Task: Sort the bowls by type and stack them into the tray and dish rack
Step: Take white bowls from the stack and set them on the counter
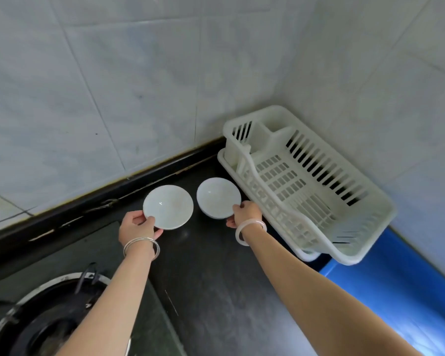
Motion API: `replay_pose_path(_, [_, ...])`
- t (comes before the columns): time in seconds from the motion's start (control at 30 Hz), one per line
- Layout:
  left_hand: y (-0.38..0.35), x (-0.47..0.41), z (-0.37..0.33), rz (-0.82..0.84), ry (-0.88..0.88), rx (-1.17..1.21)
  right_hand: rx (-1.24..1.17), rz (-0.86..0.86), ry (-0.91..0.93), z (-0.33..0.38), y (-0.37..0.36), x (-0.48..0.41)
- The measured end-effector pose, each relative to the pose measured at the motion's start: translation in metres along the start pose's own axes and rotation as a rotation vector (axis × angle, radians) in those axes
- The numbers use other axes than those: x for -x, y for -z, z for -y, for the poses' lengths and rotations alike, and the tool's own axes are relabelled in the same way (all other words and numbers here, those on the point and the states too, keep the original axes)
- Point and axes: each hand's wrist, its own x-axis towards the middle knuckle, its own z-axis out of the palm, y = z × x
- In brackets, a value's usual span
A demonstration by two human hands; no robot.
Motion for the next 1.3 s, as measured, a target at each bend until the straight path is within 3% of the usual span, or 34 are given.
replay_pose_path(0.47, [-0.013,-0.017,0.006,-0.023,0.006,0.063,-0.040,-0.044,-0.008,0.007,-0.030,-0.020])
replay_pose_path(0.7, [-0.009,-0.017,0.011,0.112,0.224,0.211,-0.359,0.150,-0.133,-0.005,-0.022,-0.011])
replay_pose_path(0.83, [-0.014,-0.015,0.013,0.082,0.200,0.272,-0.524,0.158,-0.110,-0.010,-0.026,-0.009])
replay_pose_path(1.3, [-0.034,-0.030,0.003,-0.009,0.198,0.388,-0.482,0.152,-0.092,0.030,-0.055,-0.034])
